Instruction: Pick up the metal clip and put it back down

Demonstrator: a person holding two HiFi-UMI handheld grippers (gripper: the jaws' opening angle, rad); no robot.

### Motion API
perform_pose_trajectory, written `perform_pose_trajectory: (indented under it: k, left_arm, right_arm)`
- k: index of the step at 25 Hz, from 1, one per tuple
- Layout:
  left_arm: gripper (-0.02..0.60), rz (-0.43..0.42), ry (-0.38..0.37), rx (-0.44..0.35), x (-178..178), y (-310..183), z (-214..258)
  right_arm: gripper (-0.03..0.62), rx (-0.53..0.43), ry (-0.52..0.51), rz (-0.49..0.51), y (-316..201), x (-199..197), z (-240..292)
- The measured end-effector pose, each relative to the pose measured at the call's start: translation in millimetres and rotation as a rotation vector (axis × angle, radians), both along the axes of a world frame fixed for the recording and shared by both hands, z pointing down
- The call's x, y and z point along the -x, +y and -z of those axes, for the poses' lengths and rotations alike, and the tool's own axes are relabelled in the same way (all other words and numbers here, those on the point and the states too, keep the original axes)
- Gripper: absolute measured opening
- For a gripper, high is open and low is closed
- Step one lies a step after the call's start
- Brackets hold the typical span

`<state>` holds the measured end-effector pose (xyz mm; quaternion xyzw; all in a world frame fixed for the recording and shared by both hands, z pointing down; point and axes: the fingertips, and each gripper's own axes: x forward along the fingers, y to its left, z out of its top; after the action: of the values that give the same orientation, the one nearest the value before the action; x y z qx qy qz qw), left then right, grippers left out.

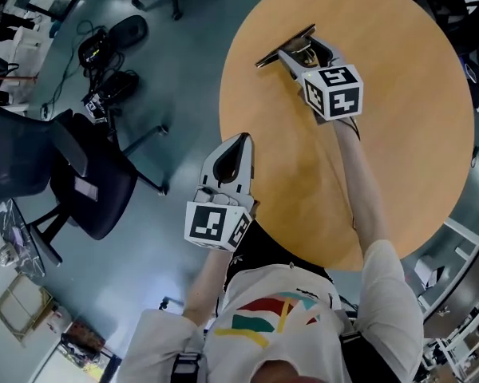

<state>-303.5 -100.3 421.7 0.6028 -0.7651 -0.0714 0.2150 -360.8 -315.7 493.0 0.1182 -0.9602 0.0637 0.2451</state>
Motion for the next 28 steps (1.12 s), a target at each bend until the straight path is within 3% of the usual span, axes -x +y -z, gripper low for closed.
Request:
perform_pose_trajectory:
  k: [7,15,21,28]
  left_arm:
    - [0.042,0.069,-0.002,0.044,26,15,-35]
    - [0.042,0.105,0.013,0.045,38,22,-41]
    - [0.043,0.1,0.014,0.035,28,12,-38]
    - [0.042,0.099,0.007,0.016,26,9,-28]
  right_arm:
    - [0.302,0.007,0.058,0.039,-11,50,-47]
    - [0.302,0.063,0.126,0.026,-12,55,-79]
    - [0.304,-0.014,0.195,0.03,-10,54,-91]
    - [0.305,-0.109,0.204,0.018,-10,55,-89]
